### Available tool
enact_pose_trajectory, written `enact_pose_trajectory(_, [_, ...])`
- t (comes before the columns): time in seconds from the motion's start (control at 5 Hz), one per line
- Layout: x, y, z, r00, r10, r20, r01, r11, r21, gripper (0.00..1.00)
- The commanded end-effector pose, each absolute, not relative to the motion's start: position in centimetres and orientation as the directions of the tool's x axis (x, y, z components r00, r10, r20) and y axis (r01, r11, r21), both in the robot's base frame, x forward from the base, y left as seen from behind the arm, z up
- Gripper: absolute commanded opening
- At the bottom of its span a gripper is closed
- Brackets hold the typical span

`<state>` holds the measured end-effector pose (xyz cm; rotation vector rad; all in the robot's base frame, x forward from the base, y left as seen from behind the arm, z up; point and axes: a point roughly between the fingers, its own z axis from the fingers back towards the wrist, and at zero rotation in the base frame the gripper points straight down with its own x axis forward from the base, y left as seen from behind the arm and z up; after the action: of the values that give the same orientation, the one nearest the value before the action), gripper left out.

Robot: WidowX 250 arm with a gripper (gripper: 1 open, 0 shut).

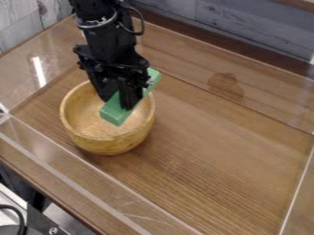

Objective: Put the green block in the brown bowl

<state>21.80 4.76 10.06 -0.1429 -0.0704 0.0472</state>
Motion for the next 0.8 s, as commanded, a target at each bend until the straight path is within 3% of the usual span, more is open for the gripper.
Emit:
enact_pose_trajectory(0.0, [22.09, 4.84, 11.15, 0.993, 0.056, 0.108, -0.041, 0.990, -0.137, 0.00])
enact_pose_trajectory(0.6, [22.01, 4.61, 11.52, 0.992, 0.059, 0.114, -0.041, 0.988, -0.148, 0.00])
